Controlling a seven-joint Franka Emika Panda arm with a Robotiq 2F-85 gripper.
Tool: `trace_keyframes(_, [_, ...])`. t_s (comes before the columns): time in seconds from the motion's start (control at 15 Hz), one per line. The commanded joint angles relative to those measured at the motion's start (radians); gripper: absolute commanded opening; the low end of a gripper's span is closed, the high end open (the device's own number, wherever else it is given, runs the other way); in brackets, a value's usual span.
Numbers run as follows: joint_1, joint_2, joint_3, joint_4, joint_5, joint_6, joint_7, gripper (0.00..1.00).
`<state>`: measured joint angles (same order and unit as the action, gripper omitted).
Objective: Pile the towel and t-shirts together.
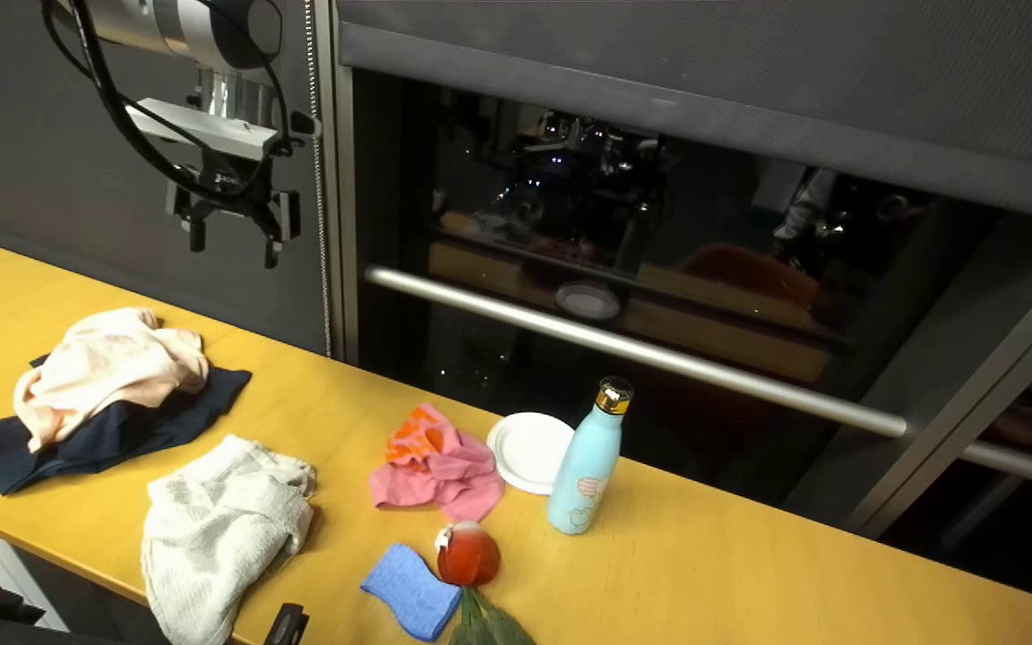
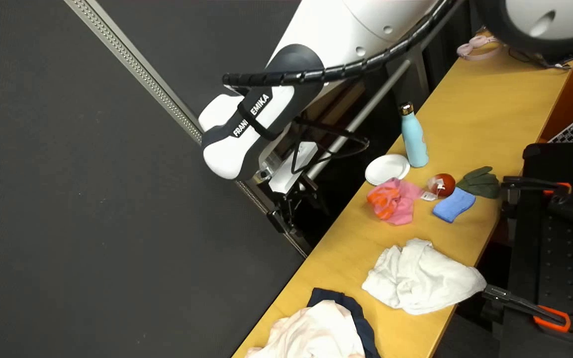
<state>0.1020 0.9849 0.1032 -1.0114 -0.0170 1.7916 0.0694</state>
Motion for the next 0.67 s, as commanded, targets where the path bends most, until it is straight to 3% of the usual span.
trace_keyframes(0.0, [0.011,-0.149,-0.091,-0.244,-0.088,0.077,0.096,1.00])
trace_keyframes(0.6, [0.061,-0.210,-0.337,-0.719,-0.251,0.479,0.495,1.00])
